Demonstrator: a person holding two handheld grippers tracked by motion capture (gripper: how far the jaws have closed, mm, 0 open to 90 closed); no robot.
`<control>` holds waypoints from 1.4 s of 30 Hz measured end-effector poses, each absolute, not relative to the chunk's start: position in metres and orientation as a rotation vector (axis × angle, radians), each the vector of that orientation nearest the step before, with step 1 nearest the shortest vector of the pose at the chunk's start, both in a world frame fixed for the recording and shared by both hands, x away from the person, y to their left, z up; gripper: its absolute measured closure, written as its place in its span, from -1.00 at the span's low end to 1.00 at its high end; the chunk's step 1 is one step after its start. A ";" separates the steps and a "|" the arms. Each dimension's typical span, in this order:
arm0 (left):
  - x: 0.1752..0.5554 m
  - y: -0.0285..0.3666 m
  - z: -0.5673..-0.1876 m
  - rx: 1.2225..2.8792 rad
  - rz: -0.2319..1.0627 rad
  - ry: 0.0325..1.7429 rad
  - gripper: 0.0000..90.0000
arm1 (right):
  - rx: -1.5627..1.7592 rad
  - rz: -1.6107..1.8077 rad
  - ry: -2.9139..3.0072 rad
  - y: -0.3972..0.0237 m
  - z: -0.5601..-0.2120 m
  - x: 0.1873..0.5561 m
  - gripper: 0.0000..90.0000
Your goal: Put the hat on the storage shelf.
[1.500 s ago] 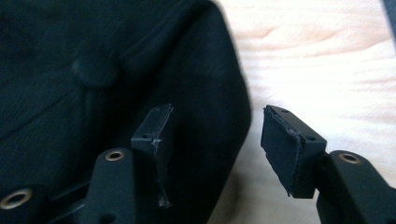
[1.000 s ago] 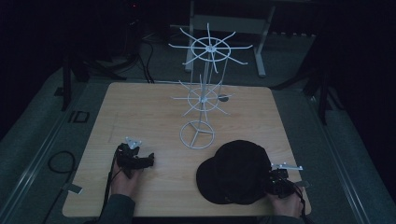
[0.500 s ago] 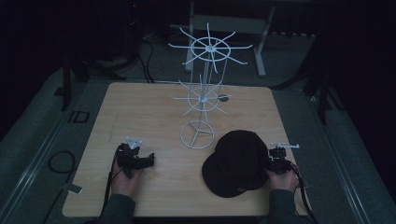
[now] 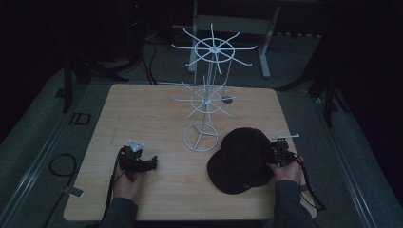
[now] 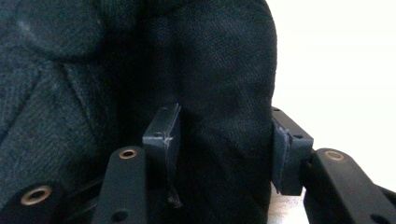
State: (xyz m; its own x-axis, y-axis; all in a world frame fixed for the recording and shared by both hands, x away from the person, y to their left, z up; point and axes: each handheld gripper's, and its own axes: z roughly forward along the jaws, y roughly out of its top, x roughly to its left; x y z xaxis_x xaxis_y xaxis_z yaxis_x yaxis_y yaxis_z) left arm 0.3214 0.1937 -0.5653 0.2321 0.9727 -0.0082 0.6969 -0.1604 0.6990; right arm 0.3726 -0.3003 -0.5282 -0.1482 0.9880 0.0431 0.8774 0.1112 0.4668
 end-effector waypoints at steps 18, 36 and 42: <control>0.322 0.193 -0.565 1.928 0.614 1.526 -0.80 | 1.729 0.811 1.943 -0.307 -0.511 0.366 0.75; 0.322 0.193 -0.565 1.925 0.614 1.529 -0.80 | 1.527 1.019 1.749 -0.313 -0.460 0.353 0.76; 0.322 0.193 -0.565 1.923 0.613 1.529 -0.80 | 1.477 1.036 1.731 -0.311 -0.446 0.350 0.76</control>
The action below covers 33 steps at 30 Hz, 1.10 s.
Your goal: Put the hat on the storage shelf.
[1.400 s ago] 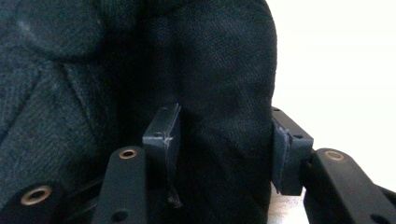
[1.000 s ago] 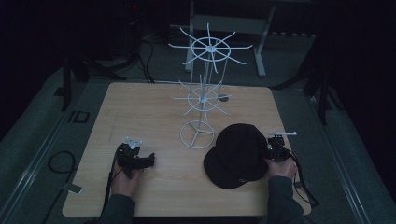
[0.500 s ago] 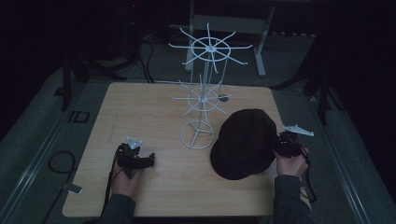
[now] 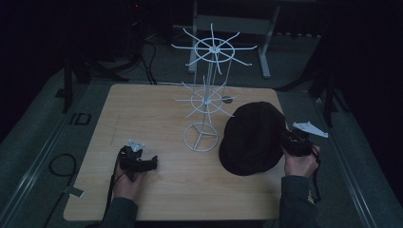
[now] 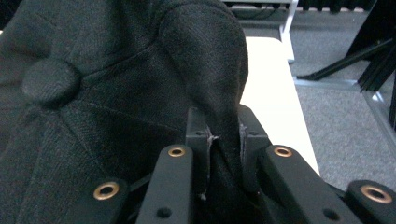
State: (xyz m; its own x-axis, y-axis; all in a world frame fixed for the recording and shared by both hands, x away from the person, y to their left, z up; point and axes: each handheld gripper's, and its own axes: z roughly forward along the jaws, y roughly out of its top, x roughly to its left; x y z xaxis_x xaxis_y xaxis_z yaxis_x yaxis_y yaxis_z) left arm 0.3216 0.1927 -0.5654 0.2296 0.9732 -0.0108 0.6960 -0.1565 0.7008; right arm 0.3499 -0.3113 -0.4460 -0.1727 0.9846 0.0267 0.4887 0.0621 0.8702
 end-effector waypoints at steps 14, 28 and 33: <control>0.322 0.193 -0.565 1.924 0.613 1.529 -0.80 | 1.398 1.054 1.697 -0.311 -0.425 0.342 0.76; 0.322 0.192 -0.565 1.927 0.612 1.527 -0.80 | 1.342 1.080 1.644 -0.318 -0.401 0.334 0.75; 0.322 0.192 -0.565 1.926 0.612 1.527 -0.79 | 1.321 1.083 1.638 -0.321 -0.393 0.331 0.75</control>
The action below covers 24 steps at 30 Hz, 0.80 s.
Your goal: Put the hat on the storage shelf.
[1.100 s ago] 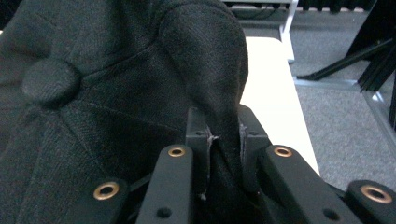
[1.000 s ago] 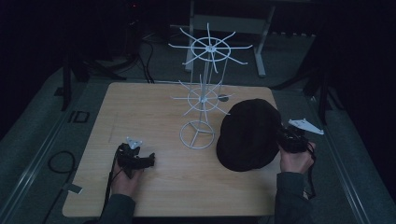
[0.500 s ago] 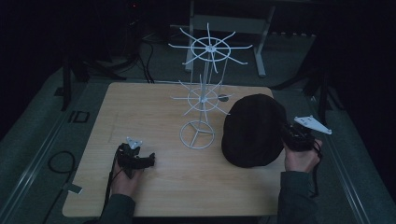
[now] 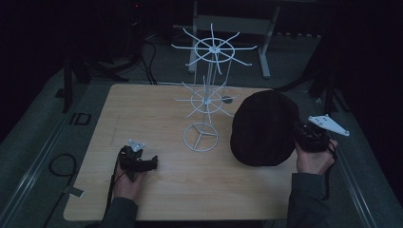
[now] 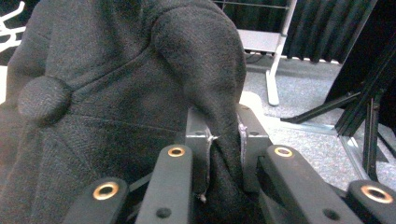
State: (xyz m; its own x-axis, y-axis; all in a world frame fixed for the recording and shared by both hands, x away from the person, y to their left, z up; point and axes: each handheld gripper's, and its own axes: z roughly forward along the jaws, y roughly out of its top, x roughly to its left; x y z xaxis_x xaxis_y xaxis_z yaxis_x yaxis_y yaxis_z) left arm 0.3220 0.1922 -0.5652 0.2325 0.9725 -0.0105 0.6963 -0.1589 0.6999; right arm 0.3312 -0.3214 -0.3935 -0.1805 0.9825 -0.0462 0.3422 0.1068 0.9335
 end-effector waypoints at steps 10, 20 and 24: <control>0.322 0.192 -0.565 1.924 0.613 1.527 -0.79 | 1.289 1.098 1.635 -0.327 -0.383 0.326 0.75; 0.322 0.192 -0.565 1.923 0.615 1.526 -0.80 | 1.245 1.127 1.628 -0.330 -0.372 0.316 0.75; 0.322 0.192 -0.565 1.924 0.617 1.524 -0.80 | 1.234 1.129 1.628 -0.330 -0.370 0.313 0.75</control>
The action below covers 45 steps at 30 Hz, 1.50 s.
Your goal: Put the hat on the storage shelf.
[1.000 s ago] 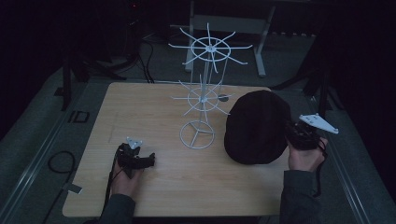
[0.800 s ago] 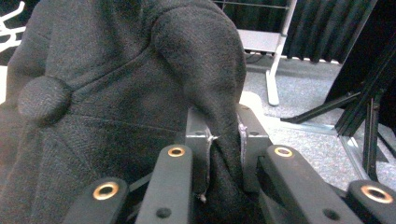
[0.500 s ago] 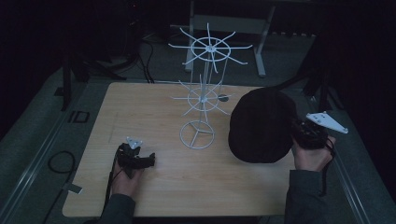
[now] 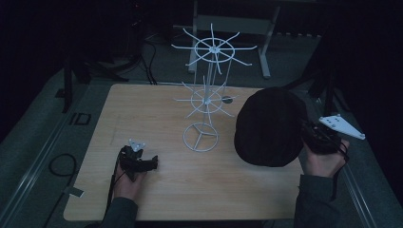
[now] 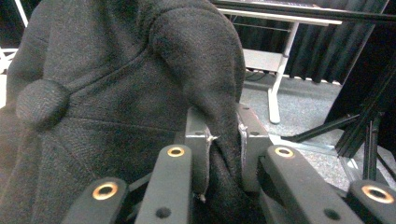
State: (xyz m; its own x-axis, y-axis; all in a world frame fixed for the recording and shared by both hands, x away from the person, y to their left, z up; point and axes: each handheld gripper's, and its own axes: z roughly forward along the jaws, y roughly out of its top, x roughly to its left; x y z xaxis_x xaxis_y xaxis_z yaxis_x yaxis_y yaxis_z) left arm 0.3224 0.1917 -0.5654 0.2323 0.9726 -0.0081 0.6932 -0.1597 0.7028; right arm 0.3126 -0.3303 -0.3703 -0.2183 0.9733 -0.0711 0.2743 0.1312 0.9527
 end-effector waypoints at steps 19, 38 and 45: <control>0.322 0.192 -0.565 1.925 0.616 1.524 -0.80 | 1.146 1.190 1.667 -0.329 -0.355 0.302 0.74; 0.322 0.191 -0.565 1.924 0.615 1.524 -0.79 | 1.057 1.239 1.714 -0.322 -0.343 0.307 0.73; 0.322 0.191 -0.565 1.925 0.614 1.524 -0.80 | 1.018 1.247 1.734 -0.316 -0.338 0.311 0.73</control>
State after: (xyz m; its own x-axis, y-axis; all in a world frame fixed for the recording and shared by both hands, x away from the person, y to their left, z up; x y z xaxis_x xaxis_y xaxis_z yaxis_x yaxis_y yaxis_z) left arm 0.3224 0.1914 -0.5653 0.2331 0.9724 -0.0095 0.6945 -0.1596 0.7016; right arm 0.3112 -0.3159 -0.3380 -0.3962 0.9097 -0.1245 0.1716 0.2066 0.9633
